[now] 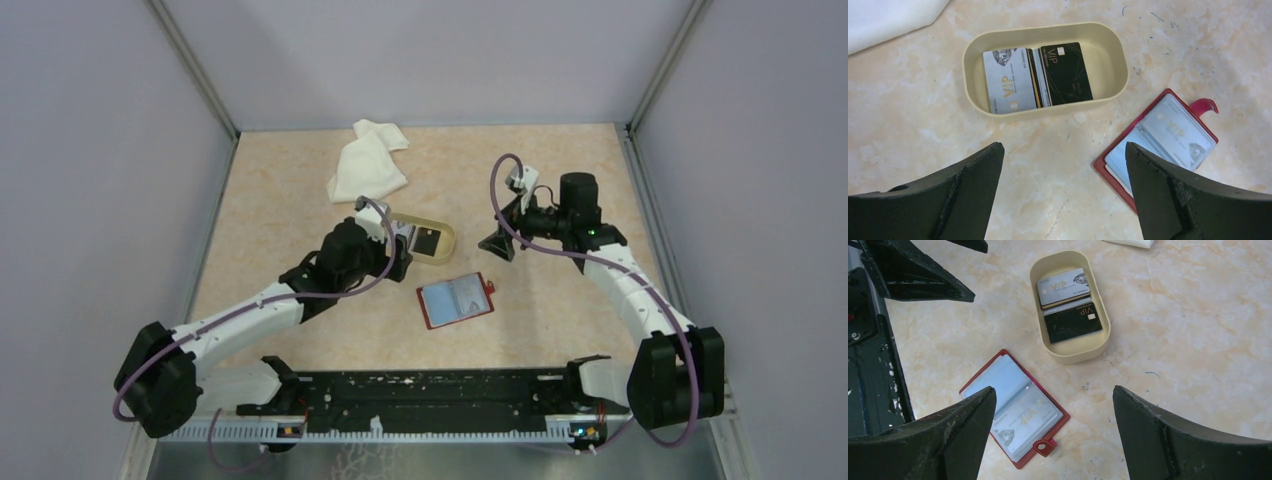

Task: Put the credit cards into the card holder
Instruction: Pick up the storage box at the center of the board.

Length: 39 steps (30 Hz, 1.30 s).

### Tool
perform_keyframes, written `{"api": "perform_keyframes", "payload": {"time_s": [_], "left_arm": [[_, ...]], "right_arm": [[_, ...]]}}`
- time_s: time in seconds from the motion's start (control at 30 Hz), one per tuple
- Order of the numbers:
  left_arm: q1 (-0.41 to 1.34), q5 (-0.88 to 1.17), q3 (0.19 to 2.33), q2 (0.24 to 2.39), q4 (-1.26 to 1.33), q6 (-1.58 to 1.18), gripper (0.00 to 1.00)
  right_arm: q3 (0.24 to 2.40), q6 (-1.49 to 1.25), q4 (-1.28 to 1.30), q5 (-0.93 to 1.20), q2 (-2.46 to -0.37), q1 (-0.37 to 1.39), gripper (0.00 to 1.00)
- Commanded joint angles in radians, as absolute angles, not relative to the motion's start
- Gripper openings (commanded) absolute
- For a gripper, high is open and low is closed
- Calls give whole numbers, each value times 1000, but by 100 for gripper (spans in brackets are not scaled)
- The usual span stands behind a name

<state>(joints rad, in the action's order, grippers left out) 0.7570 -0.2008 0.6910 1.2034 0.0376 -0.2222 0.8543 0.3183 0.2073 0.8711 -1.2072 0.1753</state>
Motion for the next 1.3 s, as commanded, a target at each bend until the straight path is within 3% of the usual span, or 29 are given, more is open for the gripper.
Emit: {"api": "perform_keyframes", "payload": {"time_s": [0.0,0.23,0.47,0.7,0.83,0.97,1.27], "left_arm": [[761,-136,616,1094,77,-241,96],[761,-110,549,1043,153,-237,97],[761,-149,656,1216,220,-245,91],[733,-434,789,1440,187,-152,72],[593,-310,830,1498,179,-163,70],[558,-319,870,1567,149,-121,69],[556,-325,959,1712,68,-124,50]], "right_arm": [[854,315,161,922,-1187,169,86],[865,285,165,972,-1203,169,86],[876,202,135,969,-1239,169,85],[831,-104,-75,999,-1324,188,80],[832,-105,-72,974,-1346,210,80],[840,-88,-53,961,-1363,210,80],[848,-77,-40,962,-1374,212,80]]}}
